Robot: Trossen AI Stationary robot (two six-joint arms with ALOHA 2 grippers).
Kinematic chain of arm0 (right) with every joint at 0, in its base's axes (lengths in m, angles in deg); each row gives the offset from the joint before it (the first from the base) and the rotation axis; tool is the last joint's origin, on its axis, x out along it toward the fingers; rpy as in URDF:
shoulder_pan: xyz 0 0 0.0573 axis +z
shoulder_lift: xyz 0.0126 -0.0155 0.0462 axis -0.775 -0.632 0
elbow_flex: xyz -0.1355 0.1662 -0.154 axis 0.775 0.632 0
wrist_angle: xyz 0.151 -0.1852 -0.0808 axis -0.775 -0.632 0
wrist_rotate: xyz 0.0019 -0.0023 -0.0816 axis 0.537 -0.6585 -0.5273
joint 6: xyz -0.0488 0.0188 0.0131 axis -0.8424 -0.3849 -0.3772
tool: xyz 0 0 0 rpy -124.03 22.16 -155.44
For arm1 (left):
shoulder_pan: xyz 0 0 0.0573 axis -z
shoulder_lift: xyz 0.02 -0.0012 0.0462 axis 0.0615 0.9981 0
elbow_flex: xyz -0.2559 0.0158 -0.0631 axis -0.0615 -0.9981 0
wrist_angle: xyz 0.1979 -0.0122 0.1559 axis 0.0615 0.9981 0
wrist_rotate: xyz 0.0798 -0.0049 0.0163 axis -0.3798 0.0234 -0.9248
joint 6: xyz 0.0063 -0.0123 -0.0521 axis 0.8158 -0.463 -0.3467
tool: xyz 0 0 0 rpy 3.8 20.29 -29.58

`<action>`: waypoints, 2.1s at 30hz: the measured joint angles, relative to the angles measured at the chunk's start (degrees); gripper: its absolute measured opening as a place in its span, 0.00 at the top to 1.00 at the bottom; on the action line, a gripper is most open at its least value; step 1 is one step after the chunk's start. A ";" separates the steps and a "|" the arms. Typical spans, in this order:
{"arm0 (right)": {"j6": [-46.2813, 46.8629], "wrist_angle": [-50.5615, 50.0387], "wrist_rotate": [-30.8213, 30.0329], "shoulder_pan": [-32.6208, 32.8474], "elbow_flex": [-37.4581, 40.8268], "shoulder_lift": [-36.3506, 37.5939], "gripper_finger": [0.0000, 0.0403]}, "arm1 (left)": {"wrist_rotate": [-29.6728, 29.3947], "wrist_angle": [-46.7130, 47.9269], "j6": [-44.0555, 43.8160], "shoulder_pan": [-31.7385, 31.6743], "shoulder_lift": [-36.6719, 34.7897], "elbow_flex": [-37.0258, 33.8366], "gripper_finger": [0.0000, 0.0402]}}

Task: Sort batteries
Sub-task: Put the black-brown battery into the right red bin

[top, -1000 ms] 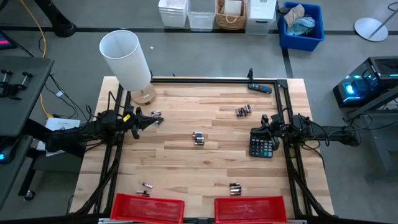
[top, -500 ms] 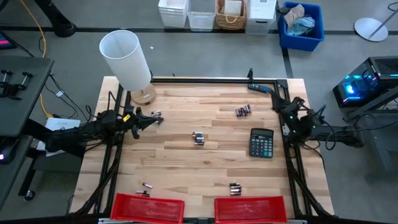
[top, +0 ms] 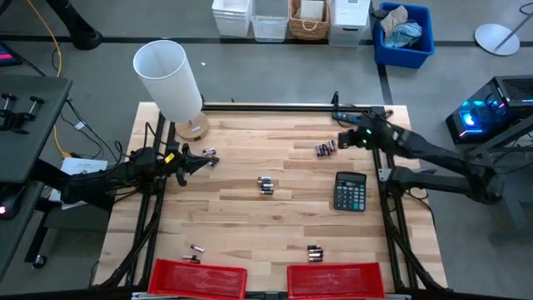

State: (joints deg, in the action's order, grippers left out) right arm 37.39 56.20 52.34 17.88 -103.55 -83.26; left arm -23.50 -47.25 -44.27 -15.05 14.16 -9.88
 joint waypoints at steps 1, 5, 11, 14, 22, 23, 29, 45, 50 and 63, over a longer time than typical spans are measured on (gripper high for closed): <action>-0.66 -0.47 1.90 -1.73 -0.61 -3.23 0.84 | 0.02 0.00 0.00 0.00 0.00 -0.02 1.00; 3.79 -4.72 8.39 -8.82 -1.45 -14.75 0.73 | 0.02 0.00 0.01 0.00 0.02 0.00 1.00; 5.54 -1.34 18.66 -13.16 -3.17 -25.78 0.66 | 0.00 0.00 0.00 0.02 0.00 0.00 1.00; 6.00 -1.39 16.70 -13.14 -4.66 -29.33 0.66 | 0.02 0.00 0.00 0.02 0.02 0.00 1.00; 4.59 -1.87 13.17 -13.13 -7.31 -36.72 0.66 | 0.01 0.00 0.01 0.02 0.02 -0.02 1.00; 3.91 -1.68 13.11 -13.14 -7.51 -37.43 0.66 | 0.02 0.00 0.01 0.02 0.00 -0.02 1.00; 0.70 -1.79 12.84 -13.11 -7.67 -39.44 0.66 | 0.01 0.01 0.02 0.02 0.00 0.00 1.00; -7.23 -2.80 10.46 -13.22 -5.22 -39.25 0.74 | 0.02 0.00 0.00 0.01 0.02 0.00 1.00; -8.90 -2.76 10.89 -13.25 -3.56 -39.15 0.92 | 0.01 0.00 0.02 0.00 0.01 0.00 1.00; -12.09 -4.26 12.15 -14.34 -11.80 -39.54 0.92 | 0.02 0.01 0.02 0.00 0.02 0.00 1.00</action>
State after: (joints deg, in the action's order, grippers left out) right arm 25.30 51.94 64.49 3.54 -115.36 -122.80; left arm -23.48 -47.24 -44.25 -15.06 14.18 -9.88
